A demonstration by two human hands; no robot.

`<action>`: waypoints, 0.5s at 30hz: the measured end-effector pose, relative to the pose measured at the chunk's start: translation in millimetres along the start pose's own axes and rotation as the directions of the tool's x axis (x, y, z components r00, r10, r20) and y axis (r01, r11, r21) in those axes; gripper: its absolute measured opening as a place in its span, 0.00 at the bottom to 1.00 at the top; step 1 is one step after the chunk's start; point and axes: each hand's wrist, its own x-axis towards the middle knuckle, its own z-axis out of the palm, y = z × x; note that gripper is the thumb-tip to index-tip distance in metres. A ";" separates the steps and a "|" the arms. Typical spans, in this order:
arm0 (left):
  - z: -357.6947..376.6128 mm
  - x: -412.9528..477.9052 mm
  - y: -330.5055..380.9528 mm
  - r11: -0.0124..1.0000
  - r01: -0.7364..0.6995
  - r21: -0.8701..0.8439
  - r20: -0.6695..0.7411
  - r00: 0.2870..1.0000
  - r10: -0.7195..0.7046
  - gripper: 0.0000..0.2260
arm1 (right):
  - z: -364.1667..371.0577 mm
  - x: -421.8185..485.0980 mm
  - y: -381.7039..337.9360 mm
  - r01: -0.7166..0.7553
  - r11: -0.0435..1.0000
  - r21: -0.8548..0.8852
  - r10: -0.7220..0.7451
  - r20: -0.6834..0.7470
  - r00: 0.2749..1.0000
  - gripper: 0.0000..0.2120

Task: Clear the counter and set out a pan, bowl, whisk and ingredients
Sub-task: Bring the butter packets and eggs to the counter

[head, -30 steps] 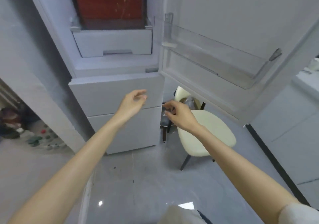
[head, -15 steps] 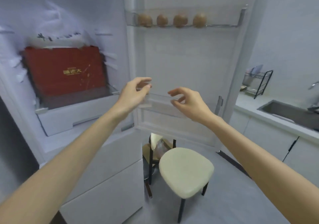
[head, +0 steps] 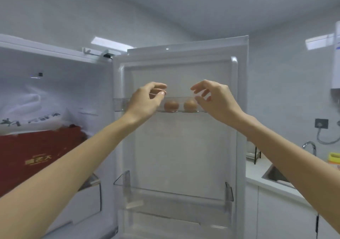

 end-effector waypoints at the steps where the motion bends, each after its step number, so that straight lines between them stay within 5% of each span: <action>1: 3.4 14.0 -2.3 1.000 0.003 -0.003 0.004 1.000 -0.003 0.10 | -2.9 11.8 4.8 -0.021 1.000 -0.018 0.021 0.014 1.000 0.11; 4: 16.8 54.8 -12.8 0.995 0.009 0.097 0.085 0.996 -0.017 0.09 | -9.9 44.3 12.8 -0.095 0.994 -0.052 0.100 0.109 0.989 0.10; 7: 26.8 89.7 -23.2 0.979 0.055 0.197 0.330 0.937 -0.119 0.12 | -8.3 71.8 18.0 -0.146 0.975 -0.166 0.194 0.322 0.927 0.11; 10: 31.1 114.1 -28.2 0.935 0.078 0.345 0.530 0.806 -0.263 0.14 | -0.6 88.2 21.5 -0.279 0.928 -0.247 0.372 0.570 0.733 0.12; 15: 38.8 138.0 -26.6 0.886 0.087 0.455 0.733 0.528 -0.429 0.11 | 4.8 101.9 23.9 -0.359 0.883 -0.302 0.454 0.745 0.489 0.15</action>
